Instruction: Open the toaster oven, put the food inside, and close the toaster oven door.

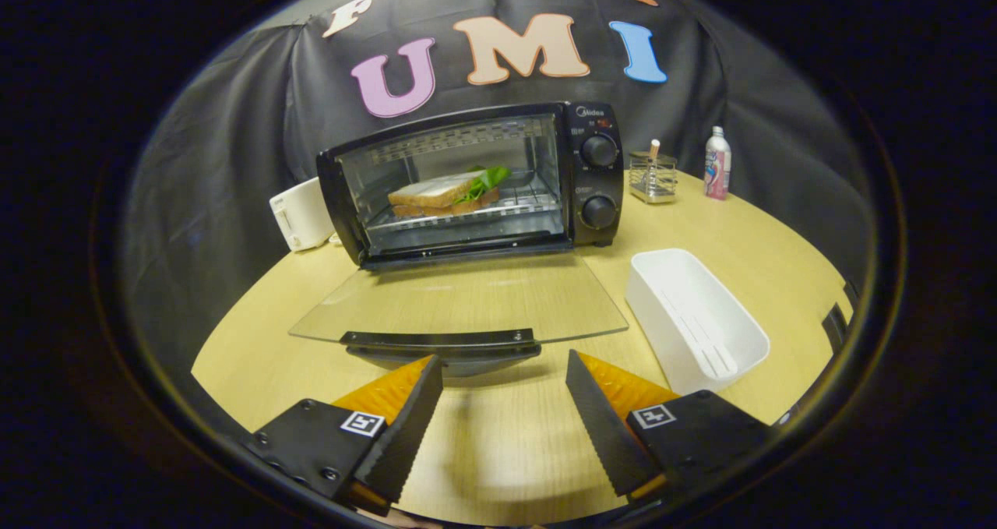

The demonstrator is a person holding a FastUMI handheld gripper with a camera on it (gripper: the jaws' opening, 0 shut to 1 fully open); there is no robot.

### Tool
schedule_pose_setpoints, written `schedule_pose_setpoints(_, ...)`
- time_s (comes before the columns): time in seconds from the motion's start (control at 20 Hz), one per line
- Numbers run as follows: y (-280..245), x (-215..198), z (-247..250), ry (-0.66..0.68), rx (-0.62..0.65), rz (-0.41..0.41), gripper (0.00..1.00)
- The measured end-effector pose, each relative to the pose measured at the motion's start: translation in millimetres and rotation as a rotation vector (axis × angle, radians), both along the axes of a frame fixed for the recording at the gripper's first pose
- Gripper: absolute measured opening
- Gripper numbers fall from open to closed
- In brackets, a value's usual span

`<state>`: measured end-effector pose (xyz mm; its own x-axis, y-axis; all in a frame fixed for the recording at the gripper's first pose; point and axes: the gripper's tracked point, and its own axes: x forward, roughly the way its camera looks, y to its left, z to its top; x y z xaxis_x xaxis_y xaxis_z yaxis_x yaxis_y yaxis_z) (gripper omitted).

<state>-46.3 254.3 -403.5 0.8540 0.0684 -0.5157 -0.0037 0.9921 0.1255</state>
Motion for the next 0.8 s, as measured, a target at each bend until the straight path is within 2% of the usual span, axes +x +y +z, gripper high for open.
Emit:
schedule_pose_setpoints(0.25,1.7,15.0,42.6,-0.112,0.015,0.006,0.99)
schedule_pose_setpoints(0.6,4.5,34.7,86.6,-0.201,-0.039,0.021,0.99)
schedule_pose_setpoints(0.8,10.8,53.1,104.7,-0.234,-0.018,0.037,0.99)
